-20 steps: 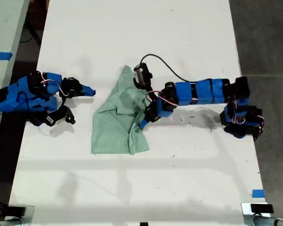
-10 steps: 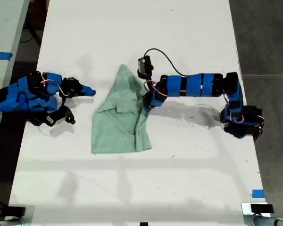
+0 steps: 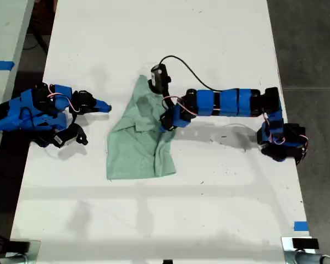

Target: Fold t shirt

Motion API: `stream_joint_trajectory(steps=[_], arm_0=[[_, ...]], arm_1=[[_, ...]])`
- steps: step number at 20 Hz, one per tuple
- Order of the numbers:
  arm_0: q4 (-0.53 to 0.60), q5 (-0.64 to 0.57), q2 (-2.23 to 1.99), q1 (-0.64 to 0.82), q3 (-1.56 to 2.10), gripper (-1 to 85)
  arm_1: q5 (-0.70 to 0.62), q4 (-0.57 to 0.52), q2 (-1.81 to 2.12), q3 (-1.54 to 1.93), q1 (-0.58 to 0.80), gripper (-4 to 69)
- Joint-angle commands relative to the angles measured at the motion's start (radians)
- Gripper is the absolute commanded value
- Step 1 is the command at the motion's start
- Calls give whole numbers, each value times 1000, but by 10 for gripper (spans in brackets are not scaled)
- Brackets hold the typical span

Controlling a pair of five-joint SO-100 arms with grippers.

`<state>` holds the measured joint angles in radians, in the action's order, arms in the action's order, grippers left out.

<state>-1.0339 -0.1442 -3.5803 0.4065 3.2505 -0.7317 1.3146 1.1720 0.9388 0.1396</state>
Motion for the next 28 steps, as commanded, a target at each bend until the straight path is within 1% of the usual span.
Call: stream_joint_trajectory(steps=[1,3,4,5,7,11,12,13,14,15,17,18,21,28], arm_0=[[15,-3,-5,2,41,-2],[15,-3,-5,3,41,-2],[15,-3,-5,5,41,-2],[15,-3,-5,6,41,-2],[15,-3,-5,8,41,-2],[15,-2,-5,8,41,-2],[15,0,-5,5,41,-2],[15,2,-5,5,41,-2],[15,3,-5,3,41,-2],[15,3,-5,3,41,-2],[15,3,-5,6,41,-2],[15,3,-5,3,41,-2],[15,5,-5,-3,41,-2],[15,5,-5,-5,41,-2]], arm_1=[[2,123,287,75,63,19],[29,153,535,304,100,4],[58,149,687,462,114,2],[89,120,851,641,120,2],[152,11,1169,1019,107,2],[275,-227,1608,1667,20,2],[291,-250,1747,1813,23,2],[295,-244,1919,1947,32,2],[288,-184,2121,2049,34,2],[291,-64,2342,2128,40,2],[295,-6,2335,2174,91,2],[290,0,2335,2171,101,2],[336,11,2330,2172,160,12],[333,11,2329,2172,135,12]])
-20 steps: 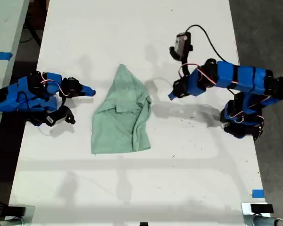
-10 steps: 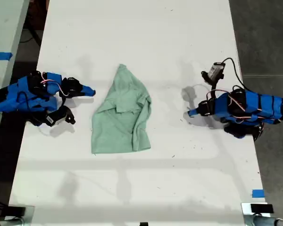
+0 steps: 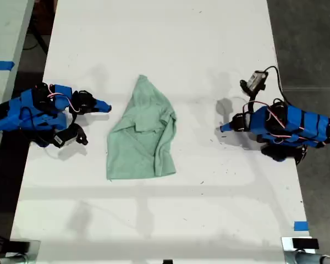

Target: Fold t shirt

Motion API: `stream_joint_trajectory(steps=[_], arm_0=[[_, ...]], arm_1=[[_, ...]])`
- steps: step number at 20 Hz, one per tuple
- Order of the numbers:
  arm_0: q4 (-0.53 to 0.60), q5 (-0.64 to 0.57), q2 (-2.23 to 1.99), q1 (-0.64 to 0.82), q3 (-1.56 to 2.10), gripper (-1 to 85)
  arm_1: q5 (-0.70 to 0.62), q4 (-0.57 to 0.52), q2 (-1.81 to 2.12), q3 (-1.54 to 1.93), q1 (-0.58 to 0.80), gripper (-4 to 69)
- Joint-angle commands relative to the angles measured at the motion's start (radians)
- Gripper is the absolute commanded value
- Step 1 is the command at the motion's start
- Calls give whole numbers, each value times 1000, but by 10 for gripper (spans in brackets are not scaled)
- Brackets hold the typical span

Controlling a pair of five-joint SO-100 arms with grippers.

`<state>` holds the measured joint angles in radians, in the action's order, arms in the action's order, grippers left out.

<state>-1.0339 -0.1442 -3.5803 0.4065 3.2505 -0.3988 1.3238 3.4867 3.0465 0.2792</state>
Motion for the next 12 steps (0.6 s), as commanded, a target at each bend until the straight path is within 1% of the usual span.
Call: stream_joint_trajectory(steps=[1,12], arm_0=[[15,5,-5,-5,41,-2],[15,5,-5,-3,41,-2]], arm_1=[[0,2,14,64,-5,12],[9,2,14,64,-11,12]])
